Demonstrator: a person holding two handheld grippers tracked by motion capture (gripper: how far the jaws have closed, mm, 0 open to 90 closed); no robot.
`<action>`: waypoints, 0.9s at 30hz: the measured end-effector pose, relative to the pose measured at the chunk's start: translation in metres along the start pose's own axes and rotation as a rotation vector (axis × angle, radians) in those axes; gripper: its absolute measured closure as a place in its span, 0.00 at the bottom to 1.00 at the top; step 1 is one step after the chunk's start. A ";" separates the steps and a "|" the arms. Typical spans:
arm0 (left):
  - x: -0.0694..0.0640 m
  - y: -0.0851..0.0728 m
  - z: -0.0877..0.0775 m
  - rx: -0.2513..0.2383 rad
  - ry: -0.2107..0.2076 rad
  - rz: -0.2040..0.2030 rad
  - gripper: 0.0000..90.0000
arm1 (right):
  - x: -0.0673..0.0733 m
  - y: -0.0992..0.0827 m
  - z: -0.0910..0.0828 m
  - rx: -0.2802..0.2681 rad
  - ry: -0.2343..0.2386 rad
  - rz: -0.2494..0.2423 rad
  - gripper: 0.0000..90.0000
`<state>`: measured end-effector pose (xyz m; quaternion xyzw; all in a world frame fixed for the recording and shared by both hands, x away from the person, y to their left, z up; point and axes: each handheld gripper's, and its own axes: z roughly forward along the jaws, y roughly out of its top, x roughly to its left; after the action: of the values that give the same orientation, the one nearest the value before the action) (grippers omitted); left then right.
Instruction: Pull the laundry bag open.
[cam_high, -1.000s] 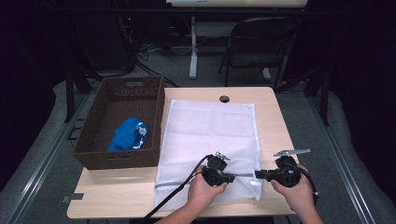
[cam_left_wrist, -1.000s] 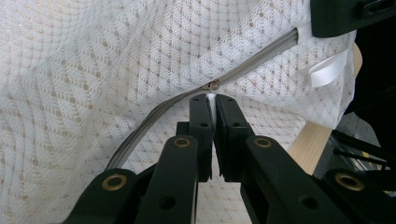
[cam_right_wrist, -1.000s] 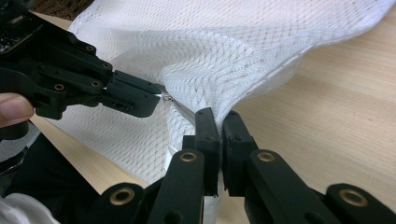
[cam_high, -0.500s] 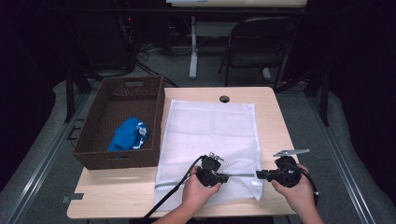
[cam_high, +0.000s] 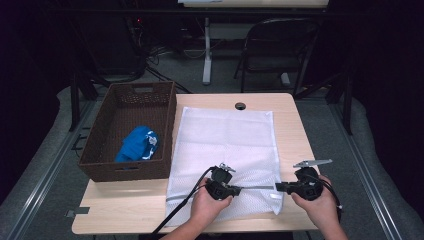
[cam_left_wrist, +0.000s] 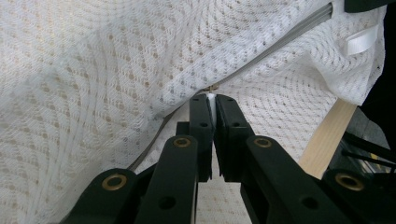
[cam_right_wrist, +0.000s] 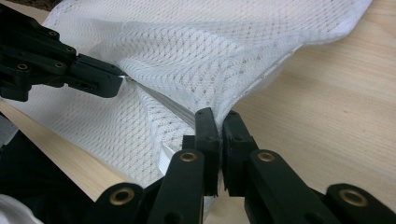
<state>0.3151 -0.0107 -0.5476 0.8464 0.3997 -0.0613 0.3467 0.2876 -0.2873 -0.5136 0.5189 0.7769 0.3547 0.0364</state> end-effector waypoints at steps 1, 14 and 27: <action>0.000 0.000 -0.001 -0.004 0.002 -0.005 0.96 | 0.000 0.000 -0.001 -0.001 -0.007 0.002 0.97; 0.005 -0.005 -0.010 0.001 0.003 0.001 0.96 | -0.002 0.000 -0.002 -0.004 0.006 0.010 0.97; 0.012 -0.015 -0.019 -0.007 0.009 -0.016 0.96 | -0.004 0.000 -0.002 -0.007 0.002 0.018 0.97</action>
<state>0.3091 0.0156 -0.5458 0.8422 0.4083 -0.0589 0.3472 0.2883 -0.2915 -0.5135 0.5252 0.7710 0.3584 0.0343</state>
